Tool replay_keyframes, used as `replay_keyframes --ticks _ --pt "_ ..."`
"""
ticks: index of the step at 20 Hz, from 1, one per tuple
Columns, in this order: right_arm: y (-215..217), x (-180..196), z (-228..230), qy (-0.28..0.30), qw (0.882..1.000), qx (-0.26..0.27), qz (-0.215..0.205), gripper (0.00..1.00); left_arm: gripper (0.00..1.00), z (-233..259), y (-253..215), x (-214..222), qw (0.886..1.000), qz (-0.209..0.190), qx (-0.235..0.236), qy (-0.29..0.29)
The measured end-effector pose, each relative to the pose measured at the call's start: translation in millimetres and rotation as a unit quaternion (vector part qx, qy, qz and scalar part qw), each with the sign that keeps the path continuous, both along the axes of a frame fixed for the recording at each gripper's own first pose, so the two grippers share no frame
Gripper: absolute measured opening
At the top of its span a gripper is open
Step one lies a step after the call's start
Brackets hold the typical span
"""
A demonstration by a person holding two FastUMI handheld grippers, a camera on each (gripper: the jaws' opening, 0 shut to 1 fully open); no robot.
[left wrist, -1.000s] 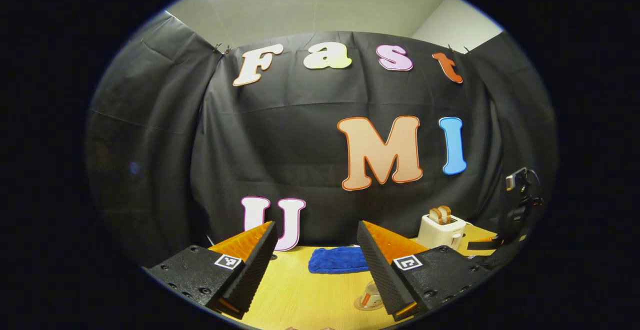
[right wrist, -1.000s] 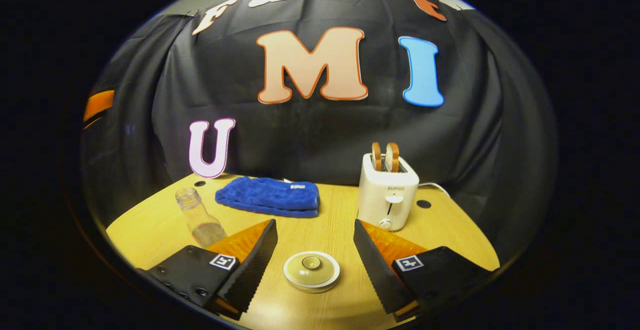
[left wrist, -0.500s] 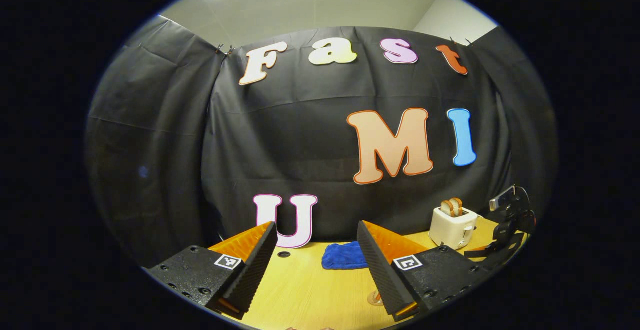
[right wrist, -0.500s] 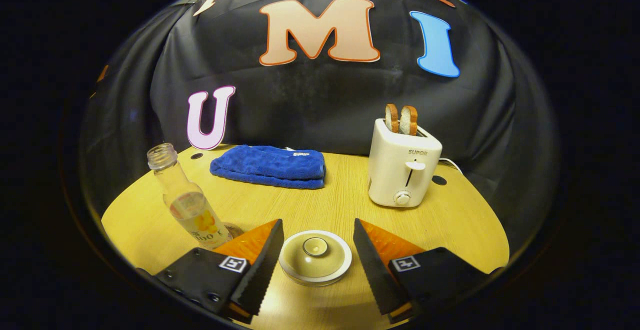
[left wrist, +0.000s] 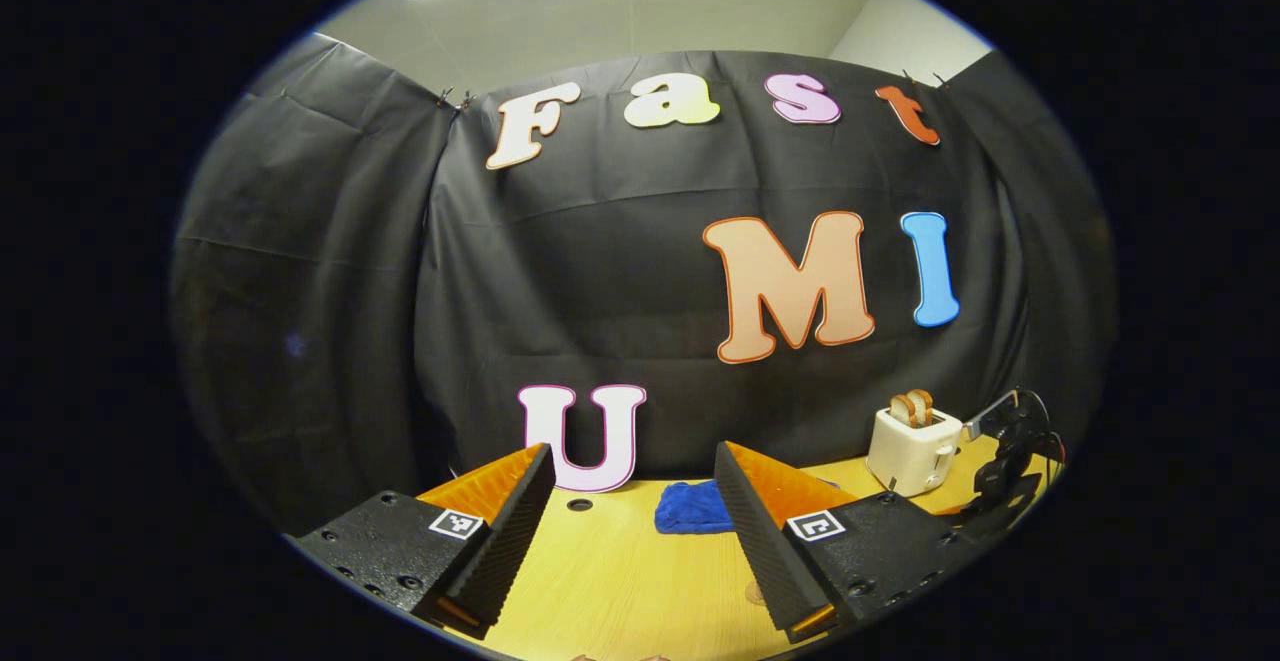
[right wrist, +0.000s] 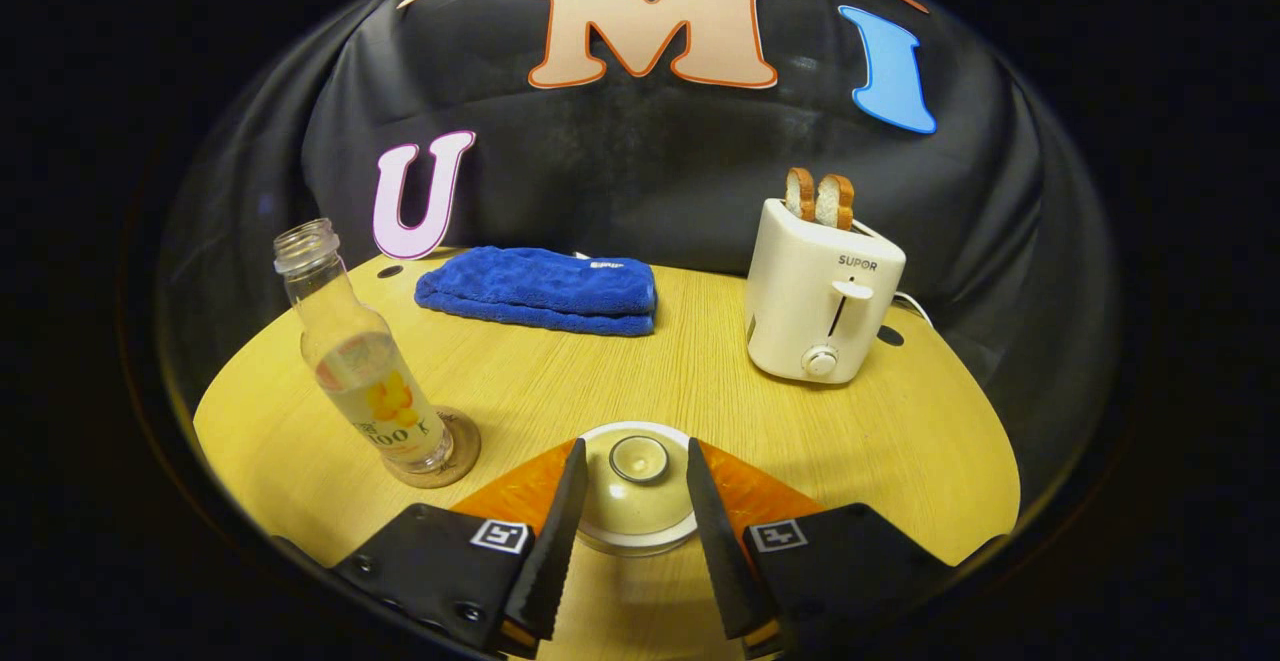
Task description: Open the teacup lid with one hand, grasp the water bottle and pour water into the teacup with the other hand; after pouring, place the water bottle on the coaster and then close the teacup lid.
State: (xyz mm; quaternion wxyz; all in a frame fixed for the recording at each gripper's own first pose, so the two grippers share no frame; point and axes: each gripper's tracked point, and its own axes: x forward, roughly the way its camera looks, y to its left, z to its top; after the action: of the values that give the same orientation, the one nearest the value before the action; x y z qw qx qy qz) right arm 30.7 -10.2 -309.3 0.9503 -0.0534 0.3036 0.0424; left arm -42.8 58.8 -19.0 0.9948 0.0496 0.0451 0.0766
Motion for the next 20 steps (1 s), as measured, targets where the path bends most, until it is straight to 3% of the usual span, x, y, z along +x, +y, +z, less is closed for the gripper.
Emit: replay_keyframes --ticks 2,4,5,7,20 --pt "-2 -3 1 0.006 1.000 0.000 0.000 0.37 0.94 0 -1 0 1.000 -0.002 0.000 0.001" --pt "-1 -3 3 0.005 1.000 -0.003 -0.001 0.39 0.94 1 -3 -1 1.000 -0.004 0.000 0.000" --pt "0 -4 2 0.009 1.000 -0.002 0.004 0.30 0.92 0 -3 -1 1.000 -0.004 0.001 0.000" --pt "0 -5 3 0.010 1.000 -0.005 0.006 0.26 0.92 -1 -5 0 1.000 -0.007 -0.001 0.000" --pt "-2 -6 40 0.000 1.000 0.008 -0.004 0.26 0.92 -86 -43 12 0.996 -0.067 -0.012 0.060"
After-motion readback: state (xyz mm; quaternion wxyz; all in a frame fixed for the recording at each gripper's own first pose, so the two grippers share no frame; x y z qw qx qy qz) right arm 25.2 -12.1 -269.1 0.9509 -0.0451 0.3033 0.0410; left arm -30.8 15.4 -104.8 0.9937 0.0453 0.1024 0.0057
